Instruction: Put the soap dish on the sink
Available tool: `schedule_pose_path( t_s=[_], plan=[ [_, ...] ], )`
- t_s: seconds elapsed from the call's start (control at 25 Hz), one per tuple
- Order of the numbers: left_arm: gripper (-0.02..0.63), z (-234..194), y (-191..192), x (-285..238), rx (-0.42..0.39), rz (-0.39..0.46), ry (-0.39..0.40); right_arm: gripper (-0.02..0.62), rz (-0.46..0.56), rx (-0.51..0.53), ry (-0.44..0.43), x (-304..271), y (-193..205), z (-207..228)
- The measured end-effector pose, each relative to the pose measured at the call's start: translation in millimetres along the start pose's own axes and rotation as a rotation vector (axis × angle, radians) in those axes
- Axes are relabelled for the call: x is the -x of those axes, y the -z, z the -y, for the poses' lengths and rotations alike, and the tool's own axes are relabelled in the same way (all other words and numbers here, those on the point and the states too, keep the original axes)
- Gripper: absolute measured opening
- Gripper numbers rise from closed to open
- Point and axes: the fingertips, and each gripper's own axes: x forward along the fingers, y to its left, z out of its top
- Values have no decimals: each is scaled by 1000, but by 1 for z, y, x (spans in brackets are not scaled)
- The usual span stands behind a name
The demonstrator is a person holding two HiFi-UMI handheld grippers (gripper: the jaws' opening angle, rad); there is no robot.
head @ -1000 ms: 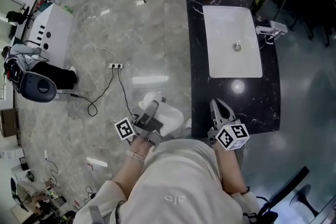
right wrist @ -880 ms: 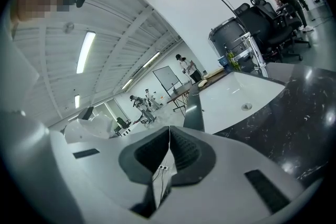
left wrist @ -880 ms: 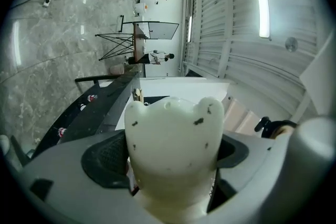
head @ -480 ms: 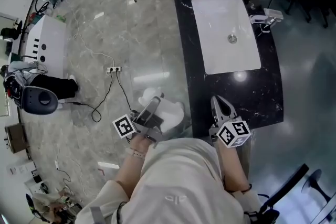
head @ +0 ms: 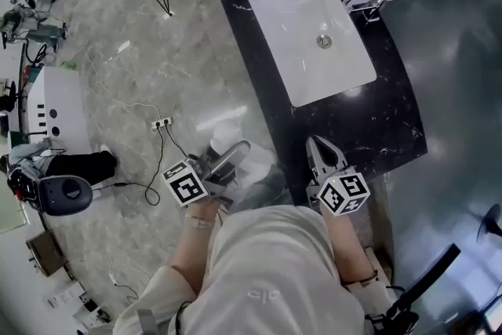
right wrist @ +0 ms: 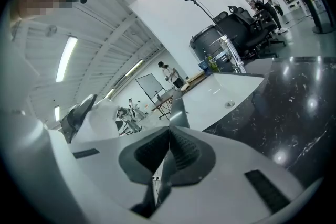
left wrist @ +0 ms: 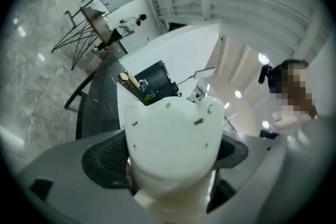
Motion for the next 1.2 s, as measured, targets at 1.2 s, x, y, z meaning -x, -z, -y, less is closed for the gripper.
schedule_pose_path(
  t_s=[1.2],
  plan=[
    [457, -40, 173, -147, -1061, -958, 75, 20, 235, -135, 492, 122, 37, 84]
  ],
)
